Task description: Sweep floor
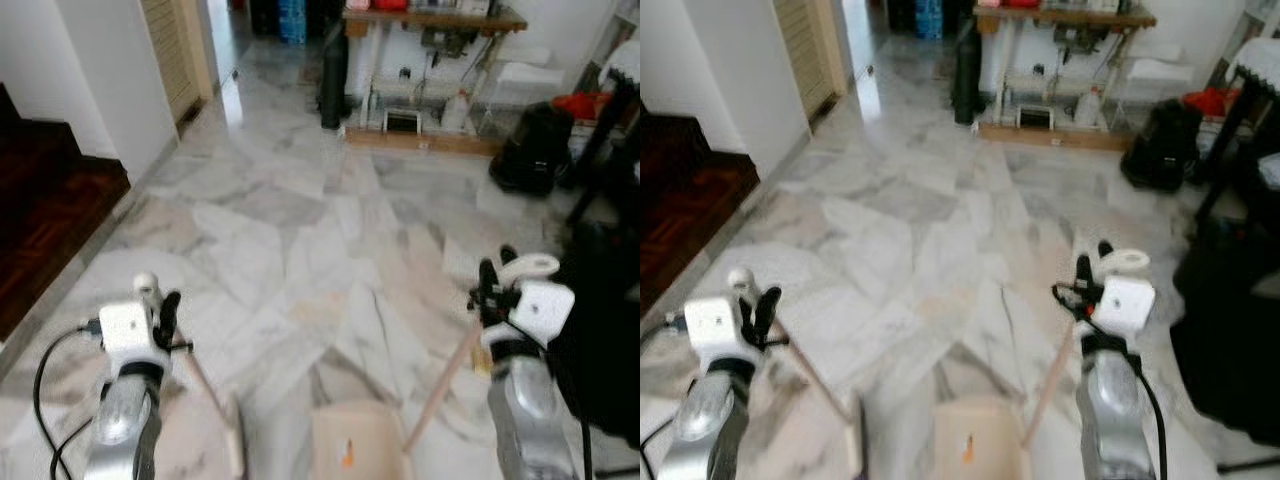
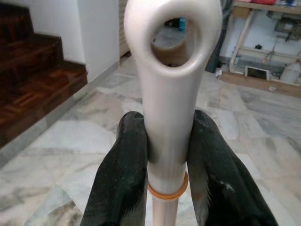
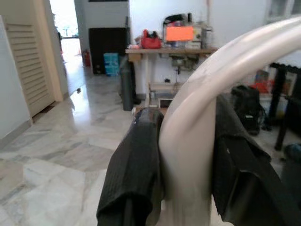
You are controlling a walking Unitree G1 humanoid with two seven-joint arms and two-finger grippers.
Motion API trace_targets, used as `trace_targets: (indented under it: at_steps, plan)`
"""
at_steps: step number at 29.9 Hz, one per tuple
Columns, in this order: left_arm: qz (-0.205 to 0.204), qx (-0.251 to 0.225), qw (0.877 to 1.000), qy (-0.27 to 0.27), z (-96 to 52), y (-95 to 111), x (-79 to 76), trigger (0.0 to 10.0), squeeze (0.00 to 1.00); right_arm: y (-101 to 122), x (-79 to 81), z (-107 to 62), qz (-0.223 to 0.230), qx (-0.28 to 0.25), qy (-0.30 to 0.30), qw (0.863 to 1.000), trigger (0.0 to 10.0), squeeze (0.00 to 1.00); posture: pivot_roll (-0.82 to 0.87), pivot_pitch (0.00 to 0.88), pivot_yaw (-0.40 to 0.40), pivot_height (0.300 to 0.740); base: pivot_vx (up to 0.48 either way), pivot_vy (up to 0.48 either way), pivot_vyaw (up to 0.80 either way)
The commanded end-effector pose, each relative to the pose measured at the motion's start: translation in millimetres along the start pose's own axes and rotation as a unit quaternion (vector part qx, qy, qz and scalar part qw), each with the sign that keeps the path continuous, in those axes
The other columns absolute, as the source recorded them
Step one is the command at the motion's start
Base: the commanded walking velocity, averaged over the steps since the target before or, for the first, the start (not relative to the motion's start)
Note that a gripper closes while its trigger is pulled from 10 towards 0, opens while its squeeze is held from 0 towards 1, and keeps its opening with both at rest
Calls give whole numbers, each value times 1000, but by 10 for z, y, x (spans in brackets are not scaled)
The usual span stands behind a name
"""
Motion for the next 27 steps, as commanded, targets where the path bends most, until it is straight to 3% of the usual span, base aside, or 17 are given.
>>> trace_targets:
  at_steps: [1, 27]
  plan:
    - [8, -19, 1000, -3, 28, 122, -11, 10000, 0, 144, 18, 48, 12, -26, -1, 1000, 10000, 0, 10, 0, -35, 740, 307, 0, 0]
    - [6, -12, 1000, -8, 42, 124, -44, 10000, 0, 139, 0, 59, 9, -22, -4, 1000, 10000, 0, 5, 0, -28, 740, 309, 0, 0]
Point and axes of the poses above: a point about 5 cm out from each wrist's last joint towards the gripper, its own z axis pointing out of the wrist towards the gripper, its own y axis along the axis of the wrist's last joint, x = y × z, the point moved 4 cm from there along z, pointing out of the wrist towards the gripper, and after that the axes turned 11 degrees about -z, right-handed, at the moved point
